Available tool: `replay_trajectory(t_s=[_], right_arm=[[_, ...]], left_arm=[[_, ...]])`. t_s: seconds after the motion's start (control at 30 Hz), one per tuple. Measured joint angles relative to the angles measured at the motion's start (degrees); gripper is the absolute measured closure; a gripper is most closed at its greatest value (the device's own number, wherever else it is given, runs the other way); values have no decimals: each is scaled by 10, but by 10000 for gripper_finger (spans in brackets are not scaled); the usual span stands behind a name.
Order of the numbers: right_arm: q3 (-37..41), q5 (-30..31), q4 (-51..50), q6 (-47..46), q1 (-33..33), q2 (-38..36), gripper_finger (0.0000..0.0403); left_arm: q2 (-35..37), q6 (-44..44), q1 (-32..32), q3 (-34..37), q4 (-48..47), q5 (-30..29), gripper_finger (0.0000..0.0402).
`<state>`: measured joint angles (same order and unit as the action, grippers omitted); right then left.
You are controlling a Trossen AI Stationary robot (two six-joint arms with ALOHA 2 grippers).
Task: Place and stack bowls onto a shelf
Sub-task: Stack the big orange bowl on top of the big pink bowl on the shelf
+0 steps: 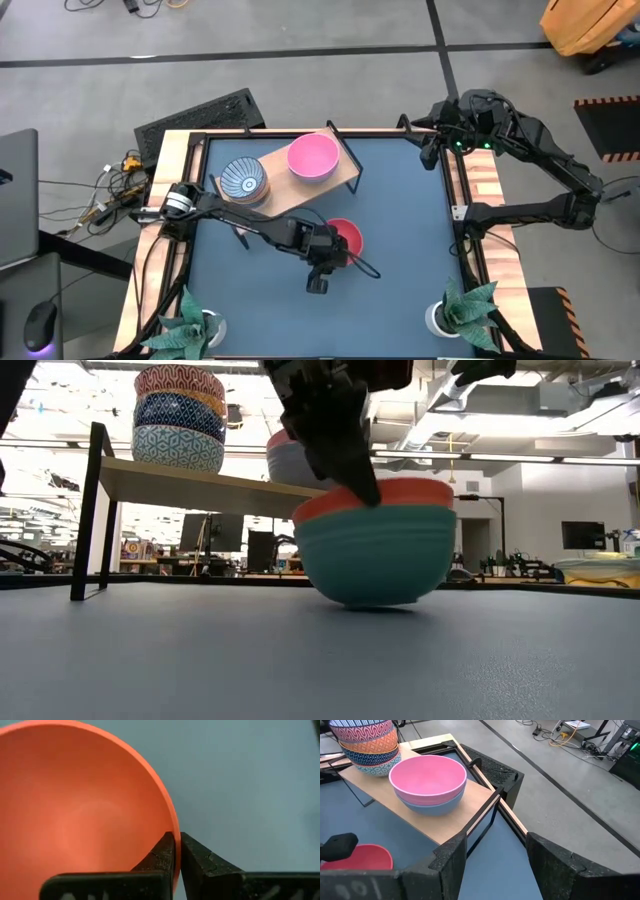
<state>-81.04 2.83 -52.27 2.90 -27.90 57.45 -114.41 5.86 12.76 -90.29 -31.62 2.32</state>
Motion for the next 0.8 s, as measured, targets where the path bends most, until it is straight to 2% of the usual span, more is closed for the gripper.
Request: replay_trajectory(t_s=[0.4,0.6,0.8], right_arm=[[0,0,0,0,0,0,173],[0,0,0,1,0,0,173],[0,0,0,2,0,0,173]], left_arm=[[0,21,1,-95,-64,3,401],[0,20,1,-144,-133,-18,401],[0,-3,0,-228,-161,-20,401]])
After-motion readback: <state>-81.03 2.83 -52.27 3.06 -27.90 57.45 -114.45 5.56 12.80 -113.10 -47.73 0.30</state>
